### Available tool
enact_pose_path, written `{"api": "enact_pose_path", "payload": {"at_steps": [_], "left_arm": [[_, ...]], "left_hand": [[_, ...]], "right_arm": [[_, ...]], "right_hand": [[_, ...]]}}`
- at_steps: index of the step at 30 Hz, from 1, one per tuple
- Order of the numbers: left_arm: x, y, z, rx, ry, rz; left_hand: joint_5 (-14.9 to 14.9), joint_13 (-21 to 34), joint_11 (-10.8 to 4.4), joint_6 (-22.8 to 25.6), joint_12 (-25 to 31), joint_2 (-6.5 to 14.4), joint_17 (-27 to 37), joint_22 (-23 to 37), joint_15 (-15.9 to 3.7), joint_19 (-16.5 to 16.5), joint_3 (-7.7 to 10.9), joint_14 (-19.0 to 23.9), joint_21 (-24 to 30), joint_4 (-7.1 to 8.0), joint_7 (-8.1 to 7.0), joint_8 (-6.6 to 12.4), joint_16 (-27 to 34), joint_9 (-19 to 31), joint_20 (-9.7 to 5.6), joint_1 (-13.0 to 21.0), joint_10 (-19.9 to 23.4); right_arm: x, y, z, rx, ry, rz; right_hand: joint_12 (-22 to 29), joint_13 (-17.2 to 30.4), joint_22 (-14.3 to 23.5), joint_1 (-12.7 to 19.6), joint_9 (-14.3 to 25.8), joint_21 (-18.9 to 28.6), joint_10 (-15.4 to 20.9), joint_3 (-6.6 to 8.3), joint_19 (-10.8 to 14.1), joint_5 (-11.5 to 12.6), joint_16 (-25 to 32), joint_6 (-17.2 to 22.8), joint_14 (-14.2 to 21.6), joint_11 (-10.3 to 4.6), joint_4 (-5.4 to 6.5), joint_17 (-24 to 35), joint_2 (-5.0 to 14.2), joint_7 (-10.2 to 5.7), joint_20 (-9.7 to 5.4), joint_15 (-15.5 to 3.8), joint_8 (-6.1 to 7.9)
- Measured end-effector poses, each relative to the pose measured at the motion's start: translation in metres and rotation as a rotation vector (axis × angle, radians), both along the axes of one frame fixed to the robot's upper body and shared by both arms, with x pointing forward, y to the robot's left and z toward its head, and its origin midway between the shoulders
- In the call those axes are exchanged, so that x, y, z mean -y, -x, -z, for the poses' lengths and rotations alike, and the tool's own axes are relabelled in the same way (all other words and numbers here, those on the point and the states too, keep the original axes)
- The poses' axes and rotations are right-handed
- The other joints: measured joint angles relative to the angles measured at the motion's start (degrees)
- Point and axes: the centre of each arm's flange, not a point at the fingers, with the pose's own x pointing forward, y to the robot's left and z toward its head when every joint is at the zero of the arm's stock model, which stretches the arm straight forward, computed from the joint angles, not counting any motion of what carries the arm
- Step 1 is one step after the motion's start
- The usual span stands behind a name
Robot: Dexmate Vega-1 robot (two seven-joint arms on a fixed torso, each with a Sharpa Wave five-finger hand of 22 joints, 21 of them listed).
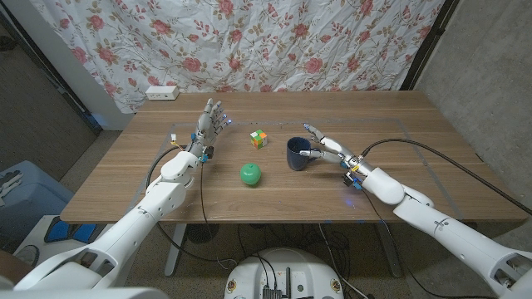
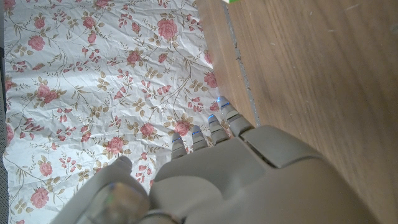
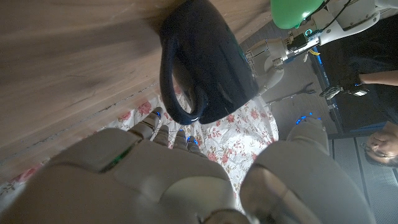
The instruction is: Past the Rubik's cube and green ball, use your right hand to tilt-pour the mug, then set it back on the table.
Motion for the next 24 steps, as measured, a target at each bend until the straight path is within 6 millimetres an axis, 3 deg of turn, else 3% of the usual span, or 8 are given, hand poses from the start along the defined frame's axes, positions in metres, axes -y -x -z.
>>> {"api": "enact_pose_path", "payload": {"at_steps": [24], "left_arm": [[0.000,0.000,0.000,0.000,0.000,0.000]], "left_hand": [[0.00,0.00,0.00,0.00,0.00,0.00,0.00,0.00,0.00,0.00,0.00,0.00,0.00,0.00,0.00,0.00,0.00,0.00,0.00,0.00,0.00]], "right_arm": [[-0.004,-0.019,0.003,-0.014,0.036,-0.023]], "right_hand": [[1.66,0.80,0.00,3.00,0.26,0.00,4.80,-0.17,2.66,0.87,1.07,0.00,3.51,-0.50,-0.17,-0.28,-0.14,0.00,0.21,-0.63,1.32]]}}
